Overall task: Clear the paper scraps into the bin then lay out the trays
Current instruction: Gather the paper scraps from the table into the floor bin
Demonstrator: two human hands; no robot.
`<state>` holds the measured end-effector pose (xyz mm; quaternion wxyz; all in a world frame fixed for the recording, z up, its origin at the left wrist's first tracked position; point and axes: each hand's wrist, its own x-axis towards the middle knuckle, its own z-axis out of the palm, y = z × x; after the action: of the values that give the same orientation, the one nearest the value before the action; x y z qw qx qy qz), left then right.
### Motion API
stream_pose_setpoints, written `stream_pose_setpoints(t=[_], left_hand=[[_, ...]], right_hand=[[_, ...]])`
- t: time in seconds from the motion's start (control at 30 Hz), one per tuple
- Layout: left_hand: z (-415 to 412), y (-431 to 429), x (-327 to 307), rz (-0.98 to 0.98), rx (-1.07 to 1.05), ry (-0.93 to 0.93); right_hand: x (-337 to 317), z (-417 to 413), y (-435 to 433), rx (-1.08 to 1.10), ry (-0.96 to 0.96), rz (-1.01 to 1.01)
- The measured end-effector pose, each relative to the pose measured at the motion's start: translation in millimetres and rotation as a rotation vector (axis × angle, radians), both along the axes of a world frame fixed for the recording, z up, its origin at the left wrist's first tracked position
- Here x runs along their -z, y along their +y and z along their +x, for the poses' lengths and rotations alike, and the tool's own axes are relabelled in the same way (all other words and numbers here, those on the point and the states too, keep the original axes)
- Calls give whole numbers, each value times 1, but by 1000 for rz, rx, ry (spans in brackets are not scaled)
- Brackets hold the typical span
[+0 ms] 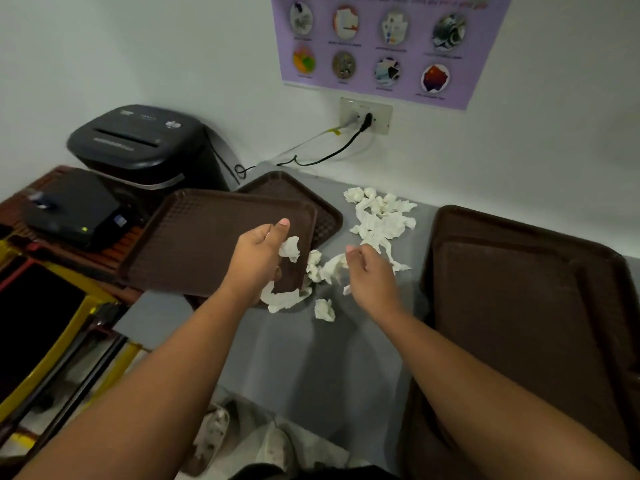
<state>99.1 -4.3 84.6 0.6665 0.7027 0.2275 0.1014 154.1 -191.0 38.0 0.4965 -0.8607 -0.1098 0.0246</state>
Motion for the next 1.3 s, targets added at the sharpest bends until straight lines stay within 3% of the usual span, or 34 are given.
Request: stream_pose_setpoints(t=[0.3,0.47,0.7,0.97,1.3], left_hand=[[-103,16,21,51,-365,74],[-175,34,41,67,-559,152],[-265,67,81,100,-684,305],[-326,128,197,117,-770,455],[-347,212,399,106,-810,544]], right_hand=[[6,-55,58,-294,86,92],[16,-105,98,-581,145,58],[42,-180,158,-792,212,22],[133,-246,227,-849,332,-114],[292,-273,314,-757,507,-236]])
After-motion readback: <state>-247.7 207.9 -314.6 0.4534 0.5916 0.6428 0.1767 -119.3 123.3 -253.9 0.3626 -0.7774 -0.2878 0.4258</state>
